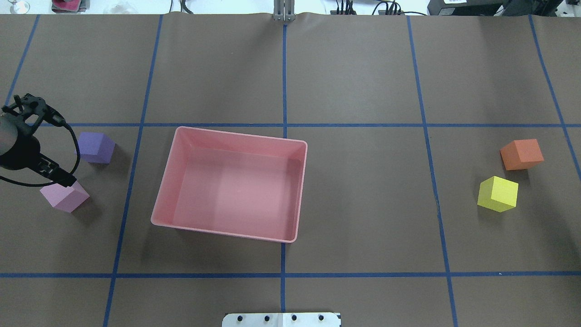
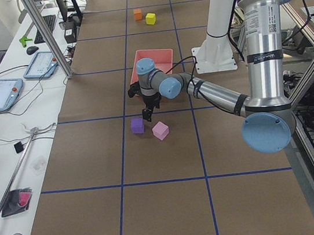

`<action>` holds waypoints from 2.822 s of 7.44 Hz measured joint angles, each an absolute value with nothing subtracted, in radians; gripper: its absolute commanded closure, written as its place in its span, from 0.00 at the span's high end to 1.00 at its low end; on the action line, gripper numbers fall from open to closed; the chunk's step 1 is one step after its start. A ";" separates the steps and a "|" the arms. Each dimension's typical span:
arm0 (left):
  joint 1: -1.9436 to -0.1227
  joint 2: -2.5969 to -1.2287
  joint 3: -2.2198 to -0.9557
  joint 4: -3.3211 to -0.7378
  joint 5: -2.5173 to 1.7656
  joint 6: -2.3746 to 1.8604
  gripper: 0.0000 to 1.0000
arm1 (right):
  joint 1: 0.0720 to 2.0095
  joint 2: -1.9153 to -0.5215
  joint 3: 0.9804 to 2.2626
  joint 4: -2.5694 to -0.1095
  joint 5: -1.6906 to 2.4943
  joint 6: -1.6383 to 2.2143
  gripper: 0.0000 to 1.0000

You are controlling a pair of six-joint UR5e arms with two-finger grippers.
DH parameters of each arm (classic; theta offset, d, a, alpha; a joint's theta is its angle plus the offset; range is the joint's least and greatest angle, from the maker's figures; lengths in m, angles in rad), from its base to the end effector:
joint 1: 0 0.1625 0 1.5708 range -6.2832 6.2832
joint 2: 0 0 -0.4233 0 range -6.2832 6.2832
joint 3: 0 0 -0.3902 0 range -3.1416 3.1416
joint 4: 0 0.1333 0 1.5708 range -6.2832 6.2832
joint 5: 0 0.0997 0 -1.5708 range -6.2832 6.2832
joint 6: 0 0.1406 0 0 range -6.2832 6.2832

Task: Place blocks into pink bin with both arms
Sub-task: 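Lower the left gripper onto the light pink cube and grasp it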

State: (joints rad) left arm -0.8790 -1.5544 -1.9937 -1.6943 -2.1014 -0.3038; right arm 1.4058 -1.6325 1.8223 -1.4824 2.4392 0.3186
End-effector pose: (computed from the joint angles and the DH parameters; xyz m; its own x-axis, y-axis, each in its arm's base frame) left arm 0.2703 -0.4238 0.4857 0.6427 0.5142 -0.5679 -0.3753 0.8575 0.3518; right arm -0.0529 -0.4757 0.5713 0.6220 0.0000 0.7830 -0.0388 0.9988 0.0309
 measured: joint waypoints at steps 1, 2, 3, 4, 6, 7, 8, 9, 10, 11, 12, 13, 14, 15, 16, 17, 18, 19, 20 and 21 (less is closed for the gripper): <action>-0.855 -1.551 -1.989 -1.695 -2.084 -0.304 0.99 | 1.382 -1.632 1.824 -1.456 2.438 0.367 1.00; -0.838 -1.545 -1.981 -1.696 -2.075 -0.304 0.99 | 1.358 -1.632 1.825 -1.438 2.437 0.403 1.00; -0.827 -1.540 -1.972 -1.696 -2.072 -0.304 0.99 | 1.341 -1.631 1.826 -1.425 2.435 0.427 1.00; -0.821 -1.534 -1.962 -1.697 -2.071 -0.304 0.99 | 1.332 -1.631 1.826 -1.412 2.435 0.444 1.00; -0.815 -1.531 -1.937 -1.698 -2.071 -0.303 0.99 | 1.323 -1.631 1.827 -1.400 2.435 0.462 1.00; -0.813 -1.531 -1.924 -1.698 -2.071 -0.303 0.99 | 1.322 -1.631 1.828 -1.398 2.436 0.465 1.00; -0.811 -1.533 -1.915 -1.697 -2.071 -0.302 0.99 | 1.321 -1.631 1.828 -1.398 2.436 0.466 1.00; -0.811 -1.534 -1.908 -1.696 -2.070 -0.302 0.99 | 1.321 -1.631 1.828 -1.398 2.435 0.466 1.00; -0.811 -1.536 -1.901 -1.696 -2.070 -0.296 0.99 | 1.321 -1.631 1.828 -1.397 2.435 0.466 1.00; -0.811 -1.538 -1.892 -1.695 -2.069 -0.280 0.99 | 1.321 -1.631 1.828 -1.397 2.434 0.466 1.00; -0.811 -1.540 -1.881 -1.695 -2.069 -0.269 0.99 | 1.321 -1.631 1.829 -1.397 2.433 0.466 1.00; -0.810 -1.543 -1.873 -1.695 -2.069 -0.264 0.99 | 1.321 -1.631 1.830 -1.397 2.432 0.465 1.00; -0.810 -1.545 -1.868 -1.695 -2.069 -0.262 0.99 | 1.321 -1.631 1.830 -1.397 2.432 0.465 1.00; -0.810 -1.548 -1.863 -1.695 -2.069 -0.262 0.99 | 1.321 -1.631 1.830 -1.397 2.431 0.464 1.00; -0.810 -1.552 -1.857 -1.696 -2.069 -0.262 0.99 | 1.321 -1.632 1.830 -1.397 2.430 0.463 1.00; -0.810 -1.558 -1.849 -1.696 -2.069 -0.263 0.93 | 1.321 -1.632 1.831 -1.397 2.430 0.463 1.00; -0.810 -1.562 -1.844 -1.696 -2.069 -0.265 0.77 | 1.321 -1.632 1.831 -1.397 2.430 0.463 1.00; -0.810 -1.566 -1.842 -1.695 -2.069 -0.269 0.63 | 1.321 -1.632 1.831 -1.397 2.430 0.463 1.00; -0.810 -1.569 -1.842 -1.695 -2.069 -0.273 0.47 | 1.321 -1.632 1.831 -1.397 2.430 0.463 1.00; -0.810 -1.571 -1.843 -1.695 -2.070 -0.275 0.33 | 1.321 -1.632 1.831 -1.397 2.432 0.463 1.00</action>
